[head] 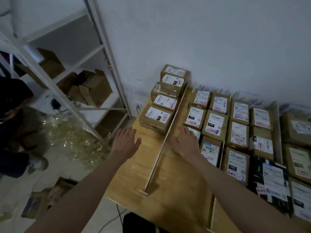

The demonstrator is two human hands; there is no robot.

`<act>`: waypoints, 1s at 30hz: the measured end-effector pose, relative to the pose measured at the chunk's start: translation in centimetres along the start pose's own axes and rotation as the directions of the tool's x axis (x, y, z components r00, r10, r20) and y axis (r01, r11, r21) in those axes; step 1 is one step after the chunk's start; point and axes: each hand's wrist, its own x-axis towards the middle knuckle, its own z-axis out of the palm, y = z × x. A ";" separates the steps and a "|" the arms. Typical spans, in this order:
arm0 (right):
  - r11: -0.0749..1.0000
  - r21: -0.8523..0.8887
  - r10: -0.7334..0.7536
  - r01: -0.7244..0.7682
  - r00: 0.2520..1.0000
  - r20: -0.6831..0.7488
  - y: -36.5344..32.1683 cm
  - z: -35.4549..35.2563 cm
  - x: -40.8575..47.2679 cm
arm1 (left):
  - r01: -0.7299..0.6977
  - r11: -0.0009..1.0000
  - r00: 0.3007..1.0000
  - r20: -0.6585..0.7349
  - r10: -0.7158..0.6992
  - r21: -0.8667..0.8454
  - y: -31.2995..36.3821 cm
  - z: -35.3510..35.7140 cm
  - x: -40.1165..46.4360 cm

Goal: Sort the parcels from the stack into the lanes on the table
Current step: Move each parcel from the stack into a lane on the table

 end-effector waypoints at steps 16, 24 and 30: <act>0.943 0.067 0.325 -0.325 0.946 0.019 -3.0 7.3 7.0 | -0.302 0.952 0.939 0.153 0.307 -0.055 -0.6 5.5 20.8; 0.948 0.089 0.310 -0.306 0.950 -0.033 -3.2 9.0 9.9 | -0.378 0.911 0.915 0.085 0.395 -0.166 -2.9 8.6 19.8; 0.942 0.108 0.305 -0.318 0.944 0.126 -5.7 11.2 11.7 | -0.577 0.792 0.789 0.114 0.604 -0.200 -6.5 9.2 18.6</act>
